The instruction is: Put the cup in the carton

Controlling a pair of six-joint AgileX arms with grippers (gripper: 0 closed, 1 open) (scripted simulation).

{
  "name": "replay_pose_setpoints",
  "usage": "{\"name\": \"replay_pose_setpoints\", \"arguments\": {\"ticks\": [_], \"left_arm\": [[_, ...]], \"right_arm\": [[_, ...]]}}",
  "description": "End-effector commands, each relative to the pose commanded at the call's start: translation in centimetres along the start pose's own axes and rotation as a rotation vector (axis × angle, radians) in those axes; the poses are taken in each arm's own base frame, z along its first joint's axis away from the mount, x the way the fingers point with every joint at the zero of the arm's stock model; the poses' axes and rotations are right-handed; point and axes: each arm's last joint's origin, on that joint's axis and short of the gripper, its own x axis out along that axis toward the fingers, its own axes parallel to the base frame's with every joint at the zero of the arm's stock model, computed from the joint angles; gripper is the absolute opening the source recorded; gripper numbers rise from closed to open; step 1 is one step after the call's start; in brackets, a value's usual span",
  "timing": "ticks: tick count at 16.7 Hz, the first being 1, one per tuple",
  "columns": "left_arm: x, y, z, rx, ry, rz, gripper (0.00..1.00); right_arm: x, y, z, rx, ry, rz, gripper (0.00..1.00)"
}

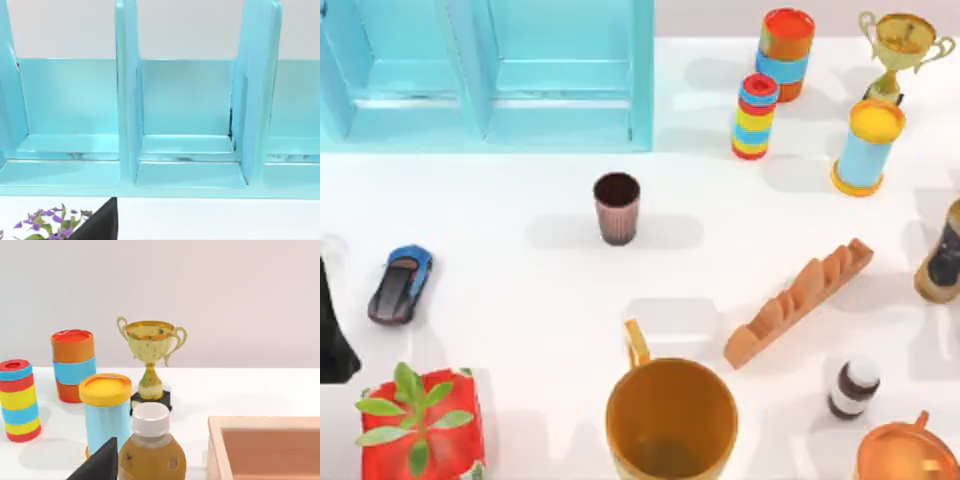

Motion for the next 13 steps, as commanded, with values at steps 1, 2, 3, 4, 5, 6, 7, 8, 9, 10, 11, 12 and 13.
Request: {"name": "replay_pose_setpoints", "arguments": {"ticks": [1,2,3,4,5,6,7,8,9,10,11,12,13], "left_arm": [[0.0,0.0,0.0,0.000,0.000,0.000,1.00],[0.0,0.0,0.0,0.000,0.000,0.000,1.00],[0.0,0.0,0.0,0.000,0.000,0.000,1.00],[0.0,0.0,0.0,0.000,0.000,0.000,1.00],[0.0,0.0,0.0,0.000,0.000,0.000,1.00],[0.0,0.0,0.0,0.000,0.000,0.000,1.00],[0.0,0.0,0.0,0.000,0.000,0.000,1.00],[0.0,0.0,0.0,0.000,0.000,0.000,1.00],[0.0,0.0,0.0,0.000,0.000,0.000,1.00],[0.0,0.0,0.0,0.000,0.000,0.000,1.00],[0.0,0.0,0.0,0.000,0.000,0.000,1.00],[0.0,0.0,0.0,0.000,0.000,0.000,1.00],[0.0,0.0,0.0,0.000,0.000,0.000,1.00]], "right_arm": [[0.0,0.0,0.0,0.000,0.000,0.000,1.00],[0.0,0.0,0.0,0.000,0.000,0.000,1.00],[0.0,0.0,0.2,0.003,0.004,0.005,1.00],[0.0,0.1,0.5,0.008,0.013,0.014,1.00],[0.0,0.3,1.0,0.017,0.028,0.027,1.00],[0.1,0.4,1.7,0.029,0.051,0.045,1.00],[0.1,0.6,2.5,0.042,0.081,0.065,1.00],[0.3,0.9,3.4,0.056,0.118,0.086,1.00],[0.6,1.2,4.3,0.071,0.165,0.107,1.00],[1.0,1.5,5.4,0.086,0.220,0.129,1.00],[1.5,1.9,6.4,0.100,0.282,0.149,1.00],[2.2,2.4,7.4,0.112,0.351,0.167,1.00],[3.0,2.9,8.3,0.122,0.430,0.183,1.00]]}}
